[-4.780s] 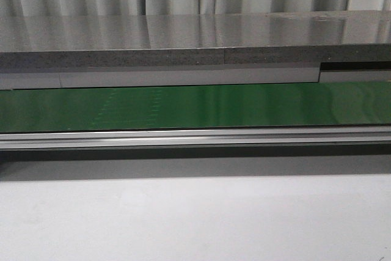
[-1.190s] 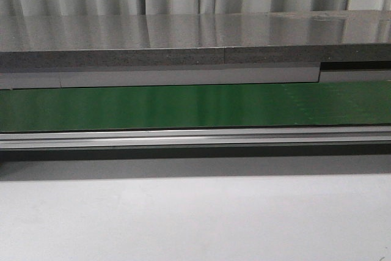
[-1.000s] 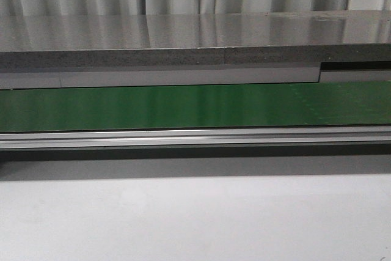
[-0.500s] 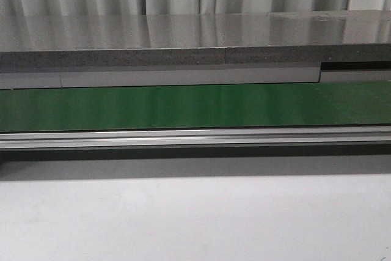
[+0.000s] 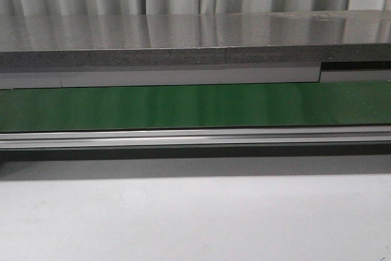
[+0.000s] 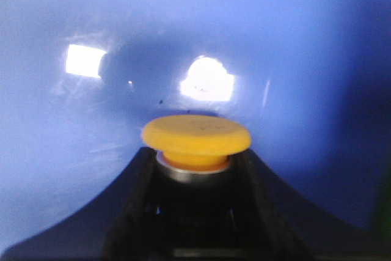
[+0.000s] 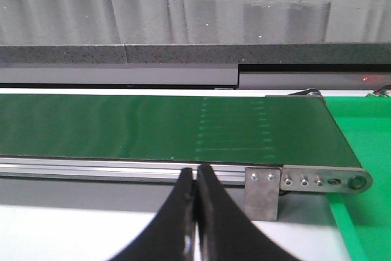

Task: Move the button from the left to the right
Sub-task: 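Lift the button with the left gripper and carry it over the belt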

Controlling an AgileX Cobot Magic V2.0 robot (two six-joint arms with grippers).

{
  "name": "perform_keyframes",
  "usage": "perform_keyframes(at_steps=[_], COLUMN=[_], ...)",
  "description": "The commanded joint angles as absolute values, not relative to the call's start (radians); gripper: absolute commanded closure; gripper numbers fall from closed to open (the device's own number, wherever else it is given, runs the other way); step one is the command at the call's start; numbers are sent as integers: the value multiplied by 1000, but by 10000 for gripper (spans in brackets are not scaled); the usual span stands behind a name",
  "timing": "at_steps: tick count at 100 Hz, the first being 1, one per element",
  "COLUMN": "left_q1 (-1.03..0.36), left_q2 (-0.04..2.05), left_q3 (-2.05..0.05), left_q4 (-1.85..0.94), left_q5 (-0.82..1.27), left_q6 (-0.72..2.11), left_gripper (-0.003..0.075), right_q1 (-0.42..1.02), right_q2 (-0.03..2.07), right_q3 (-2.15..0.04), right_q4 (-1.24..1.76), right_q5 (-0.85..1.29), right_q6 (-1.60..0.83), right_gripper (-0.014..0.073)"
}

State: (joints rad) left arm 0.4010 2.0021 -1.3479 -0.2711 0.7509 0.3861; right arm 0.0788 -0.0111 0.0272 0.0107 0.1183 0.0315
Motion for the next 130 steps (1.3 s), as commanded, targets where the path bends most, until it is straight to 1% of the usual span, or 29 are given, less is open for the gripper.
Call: perform_keyframes(at_steps=[1,21,42,68,95,113,130], left_q1=[393,393,365,270,174,148,148], left_q2=[1891,1770,1699,1697,1697,1698,1700], left_q3=[-1374,-1374,-1374,-1374,-1372,-1368,-1361], left_q4=[-296,-328,-353,-353,-323,-203,-199], left_q5=[741,762,829,850,800,793,791], left_q6=[383,383,383,383,342,243,241], left_gripper=[740,740,740,740,740,740,739], right_q1=[75,75,75,75,75,75,75], right_q2=[-32,-32,-32,-32,-32,-32,-32], right_q3=[12,12,12,12,12,12,12], right_q4=[0,0,0,0,0,0,0], right_q5=[36,36,36,36,36,36,36], right_q6=[32,32,32,32,32,32,32], right_gripper=[661,661,661,661,661,661,661])
